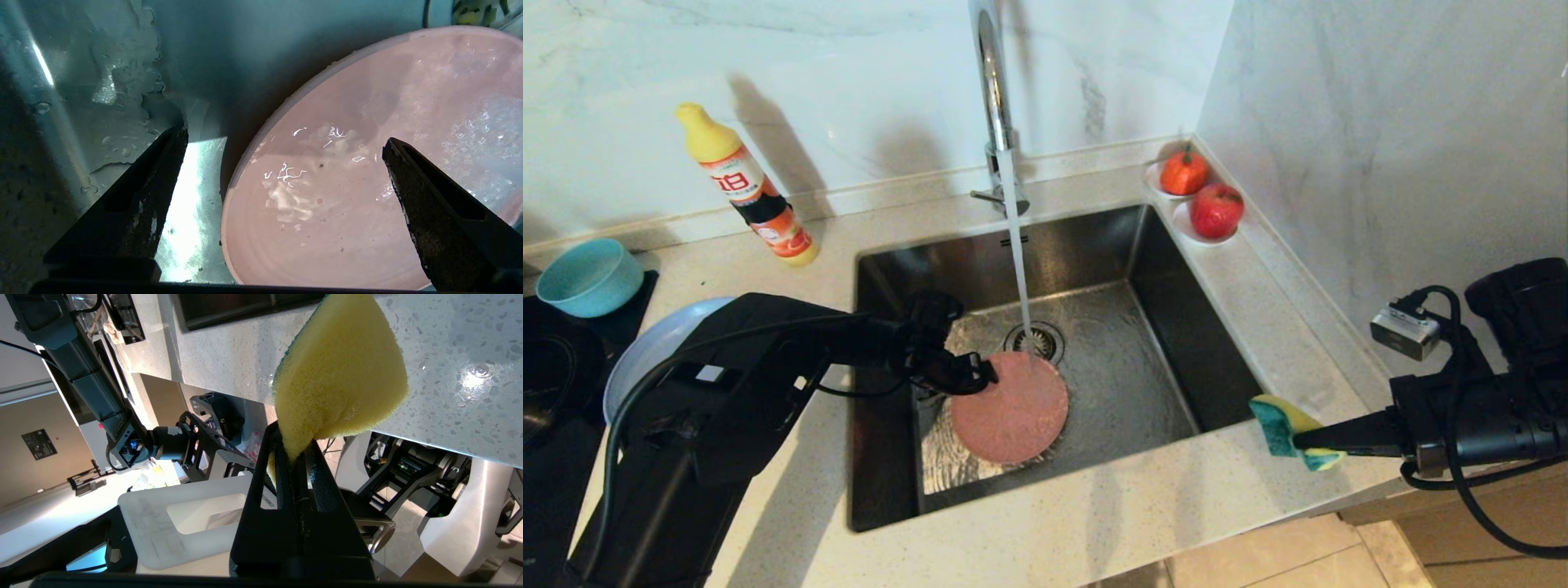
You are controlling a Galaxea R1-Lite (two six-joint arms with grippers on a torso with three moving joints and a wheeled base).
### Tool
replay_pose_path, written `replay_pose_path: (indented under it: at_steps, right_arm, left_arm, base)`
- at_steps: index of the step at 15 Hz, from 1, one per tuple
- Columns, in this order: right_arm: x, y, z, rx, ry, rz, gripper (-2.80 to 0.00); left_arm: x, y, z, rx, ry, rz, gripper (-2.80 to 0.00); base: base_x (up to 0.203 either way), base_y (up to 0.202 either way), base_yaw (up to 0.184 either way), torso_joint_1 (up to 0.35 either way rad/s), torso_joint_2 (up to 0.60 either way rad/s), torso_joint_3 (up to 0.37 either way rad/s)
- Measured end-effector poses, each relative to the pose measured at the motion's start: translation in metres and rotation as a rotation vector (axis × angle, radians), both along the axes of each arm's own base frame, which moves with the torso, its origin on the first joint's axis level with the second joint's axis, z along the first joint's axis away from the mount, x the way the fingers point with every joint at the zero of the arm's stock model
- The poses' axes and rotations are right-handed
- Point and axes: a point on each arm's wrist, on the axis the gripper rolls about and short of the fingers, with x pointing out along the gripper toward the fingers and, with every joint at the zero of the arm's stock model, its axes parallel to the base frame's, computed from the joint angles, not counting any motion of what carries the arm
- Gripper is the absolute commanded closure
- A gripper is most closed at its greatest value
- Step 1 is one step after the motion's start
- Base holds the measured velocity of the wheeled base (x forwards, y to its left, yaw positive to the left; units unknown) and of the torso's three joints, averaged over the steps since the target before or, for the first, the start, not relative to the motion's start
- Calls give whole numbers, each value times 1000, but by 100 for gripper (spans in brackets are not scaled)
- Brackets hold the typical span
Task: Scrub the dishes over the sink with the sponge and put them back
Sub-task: Rinse the plate
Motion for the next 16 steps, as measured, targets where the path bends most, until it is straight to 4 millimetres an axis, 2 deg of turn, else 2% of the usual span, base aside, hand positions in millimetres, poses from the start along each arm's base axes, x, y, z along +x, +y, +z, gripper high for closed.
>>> replay_pose_path:
  at_steps: [16]
  right_arm:
    - [1,0,-2,1,9,0,0]
  left_arm:
    - [4,4,-2,-105,12,-47,-280]
  base:
    - [0,0,0,0,0,0]
